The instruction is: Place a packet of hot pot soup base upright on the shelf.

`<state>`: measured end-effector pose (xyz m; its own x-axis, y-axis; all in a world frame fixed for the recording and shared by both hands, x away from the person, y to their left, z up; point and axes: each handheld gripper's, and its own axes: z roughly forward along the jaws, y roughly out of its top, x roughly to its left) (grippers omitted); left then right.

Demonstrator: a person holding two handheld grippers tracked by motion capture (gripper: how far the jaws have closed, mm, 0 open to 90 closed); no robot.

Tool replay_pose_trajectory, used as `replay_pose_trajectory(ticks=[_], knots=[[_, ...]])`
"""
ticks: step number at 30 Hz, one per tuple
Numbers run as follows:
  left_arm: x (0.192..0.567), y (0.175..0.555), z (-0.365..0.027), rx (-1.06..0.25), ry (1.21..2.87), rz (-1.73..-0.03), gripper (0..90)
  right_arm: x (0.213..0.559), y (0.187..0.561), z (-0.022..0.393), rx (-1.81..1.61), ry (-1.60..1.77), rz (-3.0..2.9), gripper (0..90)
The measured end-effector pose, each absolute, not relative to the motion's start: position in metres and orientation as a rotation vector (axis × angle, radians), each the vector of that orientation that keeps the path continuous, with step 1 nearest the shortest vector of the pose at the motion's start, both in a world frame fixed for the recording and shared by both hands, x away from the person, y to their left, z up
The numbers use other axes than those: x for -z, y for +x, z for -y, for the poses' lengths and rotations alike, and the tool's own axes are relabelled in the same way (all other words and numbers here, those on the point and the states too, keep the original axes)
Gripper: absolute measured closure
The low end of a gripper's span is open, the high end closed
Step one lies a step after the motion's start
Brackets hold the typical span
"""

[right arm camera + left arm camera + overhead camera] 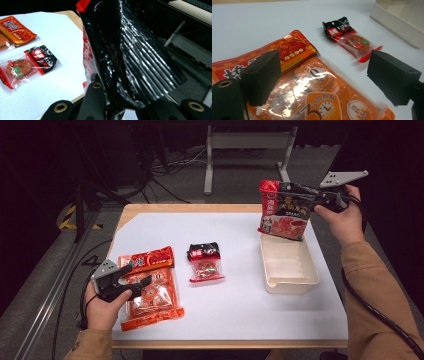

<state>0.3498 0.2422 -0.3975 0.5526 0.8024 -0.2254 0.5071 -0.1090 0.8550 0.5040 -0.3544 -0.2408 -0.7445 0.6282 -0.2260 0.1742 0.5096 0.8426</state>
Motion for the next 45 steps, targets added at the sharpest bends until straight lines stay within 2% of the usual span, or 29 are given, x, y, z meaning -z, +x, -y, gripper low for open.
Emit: replay_pose_trajectory(ticks=[15,45], knots=[[0.399,0.352,-0.242,-0.362,1.773,-1.091,13.3,0.257,0.509,0.363,-1.132,0.683,-2.263,82.2],[0.398,0.36,-0.234,-0.343,1.793,-1.055,13.0,0.281,0.51,0.354,-1.16,0.766,-2.256,78.7]])
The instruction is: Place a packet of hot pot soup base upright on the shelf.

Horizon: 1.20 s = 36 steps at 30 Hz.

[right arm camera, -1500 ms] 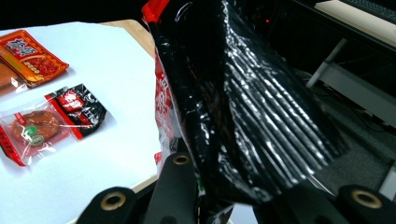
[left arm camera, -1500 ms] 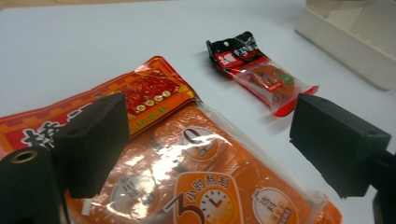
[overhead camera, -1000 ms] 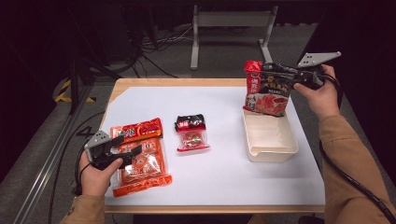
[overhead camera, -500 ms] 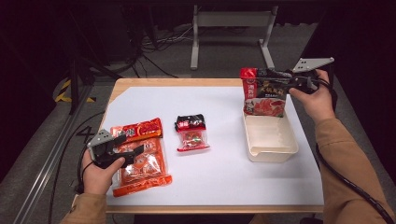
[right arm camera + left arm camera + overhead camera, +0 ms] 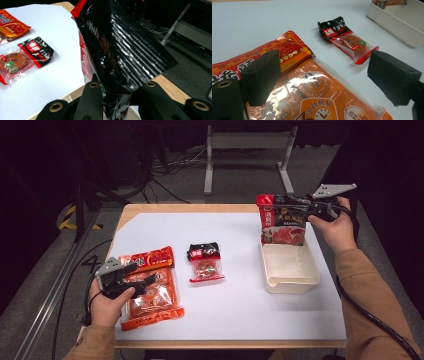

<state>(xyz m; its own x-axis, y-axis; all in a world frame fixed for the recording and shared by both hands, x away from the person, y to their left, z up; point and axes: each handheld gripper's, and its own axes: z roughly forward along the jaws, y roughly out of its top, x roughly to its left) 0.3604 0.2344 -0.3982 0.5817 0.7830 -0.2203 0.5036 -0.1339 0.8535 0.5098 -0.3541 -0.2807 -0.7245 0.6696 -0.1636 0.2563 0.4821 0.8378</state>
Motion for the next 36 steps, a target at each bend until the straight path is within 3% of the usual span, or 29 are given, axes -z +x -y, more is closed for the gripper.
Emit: replay_pose_trajectory(ticks=[36], knots=[[0.397,0.362,-0.233,-0.34,1.783,-1.045,13.2,0.293,0.515,0.353,-1.181,0.869,-2.215,77.2]])
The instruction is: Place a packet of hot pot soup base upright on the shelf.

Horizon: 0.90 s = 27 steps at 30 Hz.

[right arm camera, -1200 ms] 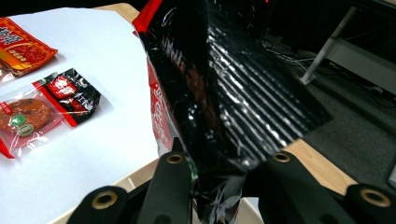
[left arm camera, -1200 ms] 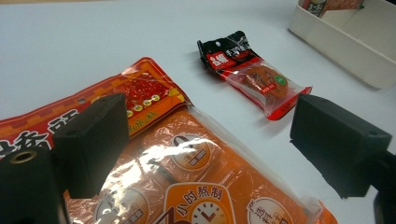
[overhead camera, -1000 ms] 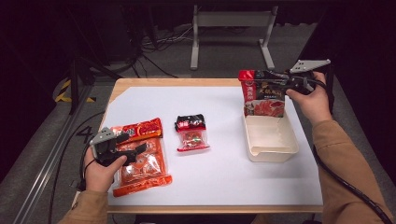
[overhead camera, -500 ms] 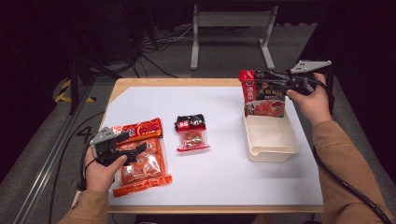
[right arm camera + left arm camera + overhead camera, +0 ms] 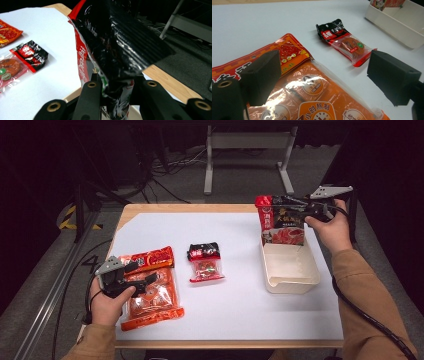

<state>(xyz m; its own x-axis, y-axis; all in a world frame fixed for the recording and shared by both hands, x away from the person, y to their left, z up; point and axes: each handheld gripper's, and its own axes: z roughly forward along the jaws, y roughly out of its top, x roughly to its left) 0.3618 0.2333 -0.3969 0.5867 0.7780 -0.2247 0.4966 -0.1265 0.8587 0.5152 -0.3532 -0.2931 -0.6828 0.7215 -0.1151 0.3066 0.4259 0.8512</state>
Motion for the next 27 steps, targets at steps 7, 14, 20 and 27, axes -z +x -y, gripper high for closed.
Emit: replay_pose_trajectory(ticks=[7,14,20,27], knots=[[0.396,0.361,-0.234,-0.34,1.78,-1.046,13.3,0.307,0.519,0.355,-1.097,0.95,-2.247,77.3],[0.398,0.363,-0.232,-0.339,1.785,-1.044,13.2,0.322,0.512,0.379,-1.245,1.033,-2.184,76.8],[0.397,0.363,-0.229,-0.335,1.792,-1.04,13.1,0.318,0.511,0.372,-1.172,1.021,-2.214,75.7],[0.399,0.364,-0.23,-0.326,1.796,-1.042,13.1,0.316,0.505,0.369,-1.176,1.065,-2.145,44.1]])
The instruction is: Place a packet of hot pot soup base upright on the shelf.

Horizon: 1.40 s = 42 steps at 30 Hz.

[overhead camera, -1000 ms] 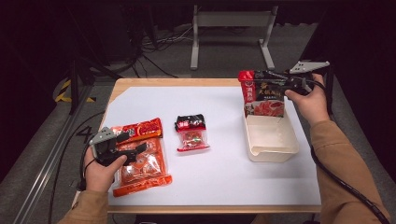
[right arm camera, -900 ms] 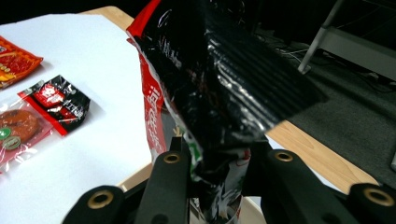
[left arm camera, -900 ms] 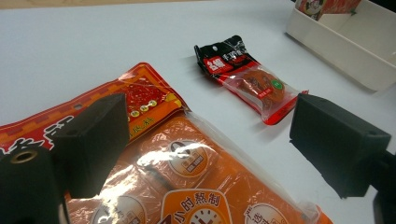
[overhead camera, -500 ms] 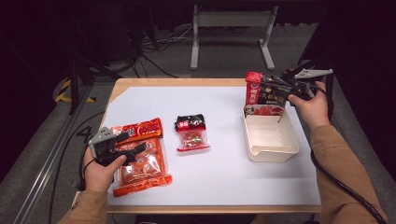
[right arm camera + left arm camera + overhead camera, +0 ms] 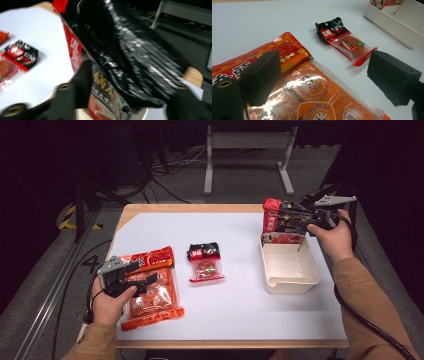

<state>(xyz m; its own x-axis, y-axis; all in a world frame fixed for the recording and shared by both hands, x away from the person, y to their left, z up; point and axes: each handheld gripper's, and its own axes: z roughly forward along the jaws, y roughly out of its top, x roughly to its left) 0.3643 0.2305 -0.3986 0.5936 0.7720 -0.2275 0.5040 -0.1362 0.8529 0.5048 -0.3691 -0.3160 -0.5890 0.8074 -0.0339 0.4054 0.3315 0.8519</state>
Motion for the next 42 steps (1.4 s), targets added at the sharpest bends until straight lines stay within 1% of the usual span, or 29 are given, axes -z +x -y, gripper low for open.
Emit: replay_pose_trajectory(ticks=[1,3,8,15,20,21,25,31,32,42], knots=[[0.398,0.364,-0.23,-0.326,1.796,-1.042,13.1,0.315,0.504,0.37,-1.193,1.074,-2.124,39.3],[0.398,0.366,-0.229,-0.33,1.794,-1.037,13.1,0.314,0.5,0.374,-1.223,1.094,-2.092,32.4],[0.397,0.369,-0.226,-0.322,1.799,-1.031,13.0,0.312,0.488,0.381,-1.232,1.102,-2.073,28.7],[0.396,0.375,-0.222,-0.322,1.808,-1.023,12.9,0.308,0.451,0.393,-1.245,1.15,-1.992,27.9],[0.395,0.377,-0.223,-0.328,1.808,-1.02,12.7,0.305,0.427,0.391,-1.267,1.114,-1.996,27.9],[0.395,0.378,-0.223,-0.335,1.811,-1.02,12.7,0.305,0.427,0.391,-1.267,1.114,-1.996,27.9],[0.394,0.379,-0.226,-0.344,1.815,-1.025,12.4,0.304,0.411,0.385,-1.298,1.091,-2.006,27.2],[0.391,0.377,-0.232,-0.382,1.834,-1.044,11.4,0.312,0.396,0.373,-1.37,1.055,-2.028,26.9],[0.389,0.376,-0.234,-0.396,1.85,-1.052,11.2,0.317,0.389,0.367,-1.406,1.048,-2.032,26.9],[0.386,0.374,-0.244,-0.413,1.873,-1.079,10.8,0.323,0.36,0.338,-1.425,0.992,-2.059,27.1]])
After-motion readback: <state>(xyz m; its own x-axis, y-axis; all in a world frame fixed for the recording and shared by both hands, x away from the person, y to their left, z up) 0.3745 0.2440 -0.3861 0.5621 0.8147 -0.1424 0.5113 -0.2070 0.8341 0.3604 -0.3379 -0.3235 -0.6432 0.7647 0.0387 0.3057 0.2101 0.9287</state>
